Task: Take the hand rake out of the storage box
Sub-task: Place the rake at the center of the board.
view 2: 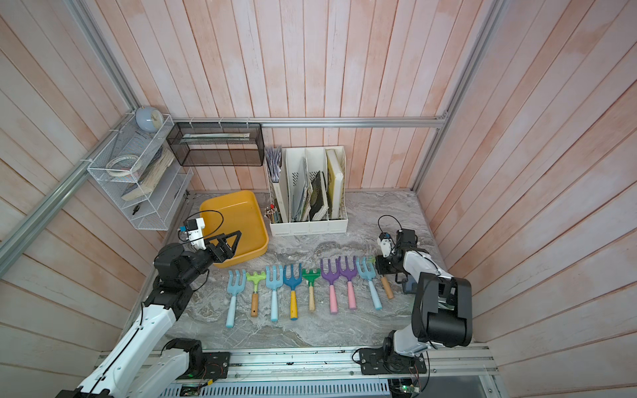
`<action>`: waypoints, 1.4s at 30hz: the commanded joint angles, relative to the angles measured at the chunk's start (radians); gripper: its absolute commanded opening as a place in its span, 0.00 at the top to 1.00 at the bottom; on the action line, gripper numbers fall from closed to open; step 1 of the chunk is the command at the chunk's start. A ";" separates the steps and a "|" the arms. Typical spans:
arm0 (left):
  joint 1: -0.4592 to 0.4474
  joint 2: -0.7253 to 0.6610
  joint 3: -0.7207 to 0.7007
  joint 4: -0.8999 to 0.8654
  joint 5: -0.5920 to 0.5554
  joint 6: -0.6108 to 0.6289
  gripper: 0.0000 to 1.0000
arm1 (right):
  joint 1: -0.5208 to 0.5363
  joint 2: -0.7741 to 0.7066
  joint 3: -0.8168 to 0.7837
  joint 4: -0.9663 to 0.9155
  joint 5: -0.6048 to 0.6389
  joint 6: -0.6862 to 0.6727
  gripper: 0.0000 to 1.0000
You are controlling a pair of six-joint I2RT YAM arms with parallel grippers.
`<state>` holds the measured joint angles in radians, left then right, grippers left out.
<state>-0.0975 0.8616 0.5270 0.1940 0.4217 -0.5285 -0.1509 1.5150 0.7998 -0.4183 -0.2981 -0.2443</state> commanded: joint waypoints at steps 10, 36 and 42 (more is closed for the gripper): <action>0.007 -0.001 0.017 -0.019 -0.032 0.027 0.00 | -0.083 -0.004 0.018 -0.009 -0.050 0.016 1.00; 0.016 0.001 0.014 -0.021 -0.034 0.026 0.00 | -0.095 0.118 0.099 -0.072 0.137 0.103 0.65; 0.021 0.001 0.011 -0.021 -0.038 0.026 0.00 | -0.082 0.117 0.100 -0.072 0.089 0.097 0.74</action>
<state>-0.0834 0.8619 0.5270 0.1715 0.3912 -0.5159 -0.2398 1.6409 0.8894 -0.4652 -0.1848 -0.1520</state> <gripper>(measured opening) 0.997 0.269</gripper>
